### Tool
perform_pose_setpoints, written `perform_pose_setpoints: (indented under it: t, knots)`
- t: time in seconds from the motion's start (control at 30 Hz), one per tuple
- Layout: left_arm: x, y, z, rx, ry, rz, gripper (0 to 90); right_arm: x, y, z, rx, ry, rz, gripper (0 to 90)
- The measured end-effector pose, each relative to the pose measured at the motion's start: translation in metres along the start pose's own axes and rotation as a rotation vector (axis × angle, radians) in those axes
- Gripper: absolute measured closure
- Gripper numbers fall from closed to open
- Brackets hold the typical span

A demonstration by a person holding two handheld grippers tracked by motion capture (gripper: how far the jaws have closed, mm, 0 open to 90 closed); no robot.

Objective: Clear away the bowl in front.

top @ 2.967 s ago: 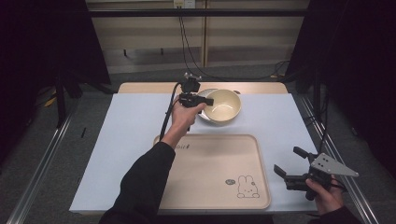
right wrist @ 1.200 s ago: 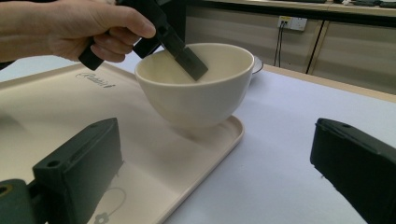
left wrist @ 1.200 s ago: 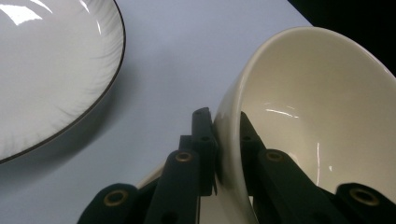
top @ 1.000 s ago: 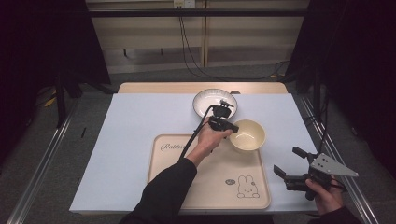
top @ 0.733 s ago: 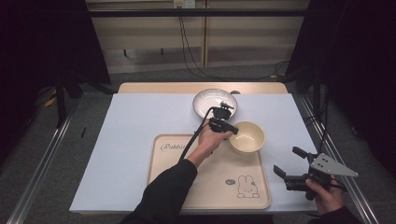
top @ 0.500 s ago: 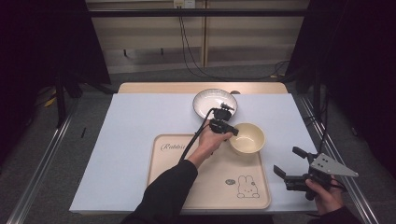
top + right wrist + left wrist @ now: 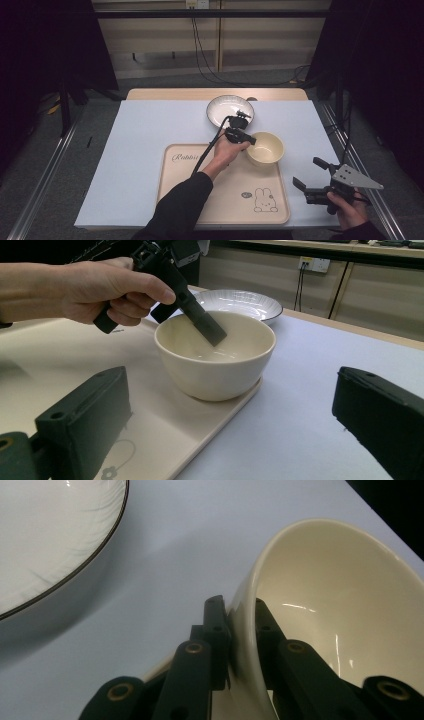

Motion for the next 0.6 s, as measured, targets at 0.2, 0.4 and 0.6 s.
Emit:
perform_pose_setpoints:
  t: [0.2,0.4,0.6]
  knots:
    - [0.0008,0.0008,0.0002,-0.023,0.015,-0.023,80.0,0.0004,0.0001,-0.0002,0.002,-0.005,-0.006,1.8]
    - [0.0027,0.0007,0.0047,-0.1,-0.028,-0.061,57.4,-0.0004,0.0,-0.0003,-0.002,0.002,-0.001,1.8]
    - [0.0037,-0.0001,0.0093,-0.145,-0.048,-0.076,27.0,0.0,0.0,-0.0006,0.001,-0.006,-0.004,1.8]
Point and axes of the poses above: each handheld gripper's, and its own axes: z roughly backward along the jaws, y roughly out of its underside, x roughly to its left, the point moved 3 cm from there along -z, roughly forward along the jaws, and after that the axes turned 2 degrees about -y, right-handed, at the moved point
